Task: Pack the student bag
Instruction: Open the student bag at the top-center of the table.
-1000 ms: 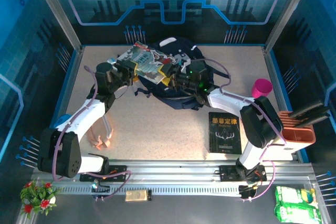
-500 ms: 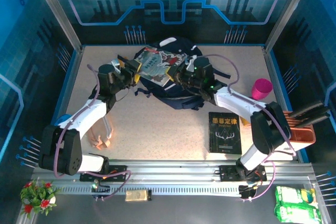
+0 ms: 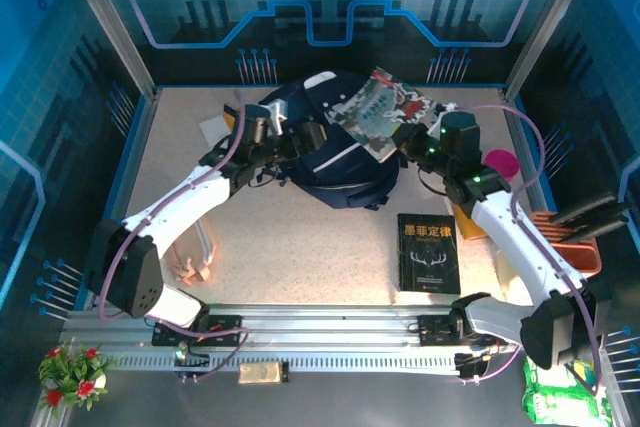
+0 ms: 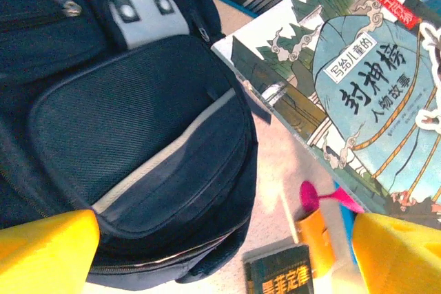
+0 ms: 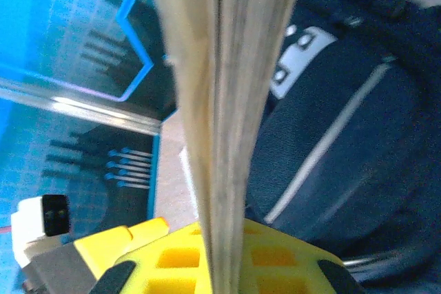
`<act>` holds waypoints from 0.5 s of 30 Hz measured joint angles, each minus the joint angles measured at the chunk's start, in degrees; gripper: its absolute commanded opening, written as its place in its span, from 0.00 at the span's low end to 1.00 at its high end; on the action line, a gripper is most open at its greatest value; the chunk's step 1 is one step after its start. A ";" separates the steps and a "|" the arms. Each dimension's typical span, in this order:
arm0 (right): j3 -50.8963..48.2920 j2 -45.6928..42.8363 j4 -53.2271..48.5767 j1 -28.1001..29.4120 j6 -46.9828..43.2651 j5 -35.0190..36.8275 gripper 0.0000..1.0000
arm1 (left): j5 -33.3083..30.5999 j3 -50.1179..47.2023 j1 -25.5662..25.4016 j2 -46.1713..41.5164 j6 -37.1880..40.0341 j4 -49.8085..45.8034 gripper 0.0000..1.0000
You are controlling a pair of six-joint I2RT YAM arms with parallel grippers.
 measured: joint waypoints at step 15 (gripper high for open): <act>-3.98 -9.68 -15.87 -8.90 -6.88 5.75 0.00 | -11.80 24.11 -11.91 27.04 28.28 -15.08 0.91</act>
